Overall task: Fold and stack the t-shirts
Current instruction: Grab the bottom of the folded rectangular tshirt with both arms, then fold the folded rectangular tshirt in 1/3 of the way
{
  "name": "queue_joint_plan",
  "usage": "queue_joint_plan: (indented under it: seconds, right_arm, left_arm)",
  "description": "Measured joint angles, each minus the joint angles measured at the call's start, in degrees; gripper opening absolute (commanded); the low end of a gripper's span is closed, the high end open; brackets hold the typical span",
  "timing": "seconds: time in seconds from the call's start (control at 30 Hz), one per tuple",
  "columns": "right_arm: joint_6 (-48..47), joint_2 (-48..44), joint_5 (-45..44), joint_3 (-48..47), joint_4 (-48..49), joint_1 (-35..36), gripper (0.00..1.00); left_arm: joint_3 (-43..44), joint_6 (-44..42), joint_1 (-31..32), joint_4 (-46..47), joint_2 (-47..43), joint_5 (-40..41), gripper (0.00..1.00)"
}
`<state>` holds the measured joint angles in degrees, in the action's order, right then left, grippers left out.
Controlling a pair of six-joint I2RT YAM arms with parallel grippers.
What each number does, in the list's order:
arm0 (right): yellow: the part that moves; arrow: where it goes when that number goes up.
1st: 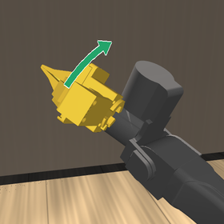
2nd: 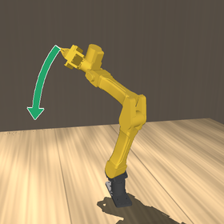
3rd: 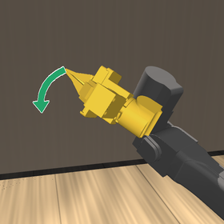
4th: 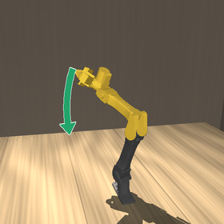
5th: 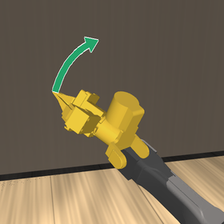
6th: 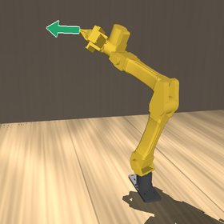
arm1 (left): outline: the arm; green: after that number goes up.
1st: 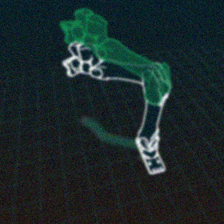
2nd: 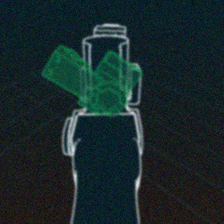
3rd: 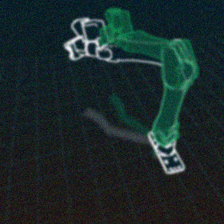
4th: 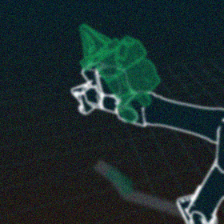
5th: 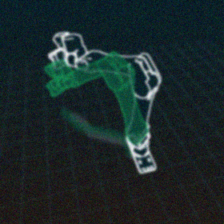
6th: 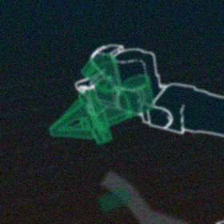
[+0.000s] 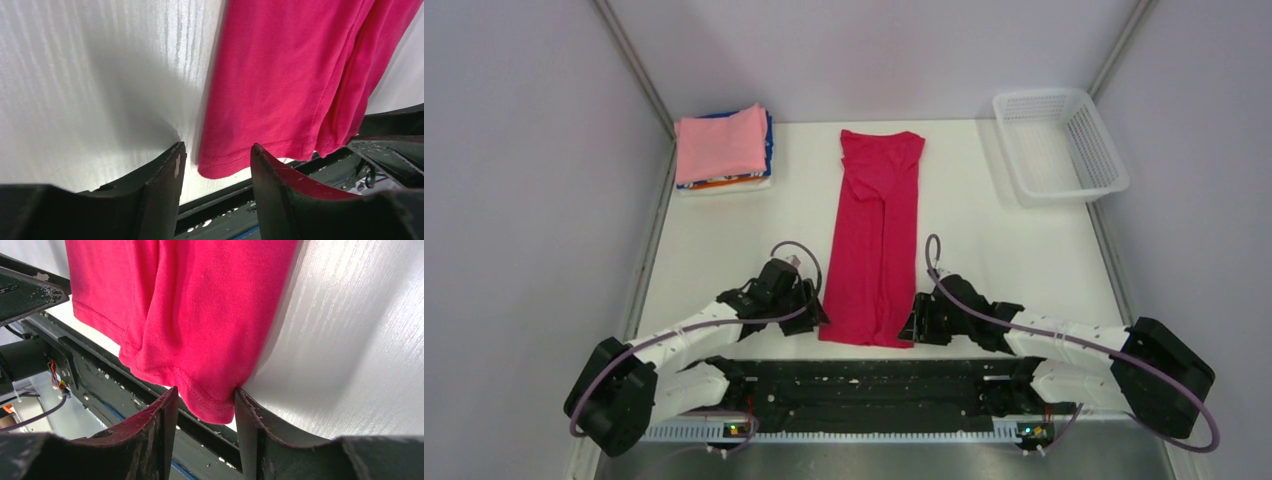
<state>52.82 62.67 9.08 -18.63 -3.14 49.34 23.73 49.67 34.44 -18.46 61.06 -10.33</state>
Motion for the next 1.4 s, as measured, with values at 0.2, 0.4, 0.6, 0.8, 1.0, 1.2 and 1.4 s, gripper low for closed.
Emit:
queue_joint_plan:
  seconds: [0.2,0.4,0.6,0.8,1.0,1.2,1.4]
  right_arm:
    - [0.8,1.5,0.0,0.1,0.7,0.0,0.23]
    - [1.4,1.5,1.4,1.4,1.1,0.1,0.05]
    - [2.9,-4.6,4.4,5.7,0.3,1.1,0.03]
    - [2.8,-6.6,4.1,4.2,-2.7,1.1,0.03]
    - [1.2,-5.5,4.4,-2.0,-5.1,-0.7,0.0]
    - [-1.8,-2.6,6.1,-6.8,-5.7,-8.4,0.0]
    - [-5.4,3.5,8.0,-14.6,-5.5,-13.6,0.0]
  left_arm:
    - [0.0,1.6,1.4,3.8,3.3,-0.9,0.02]
    - [-0.4,4.3,5.3,3.0,3.9,0.0,0.0]
    - [-2.3,8.9,12.3,0.0,-3.2,0.1,0.0]
    - [0.0,8.9,12.5,-1.9,-4.5,0.1,0.0]
    - [8.5,7.5,12.4,-3.5,-0.2,2.7,0.0]
    - [16.5,5.9,10.1,-4.9,7.5,5.6,0.0]
    - [22.3,3.8,3.3,-5.0,14.4,5.2,0.0]
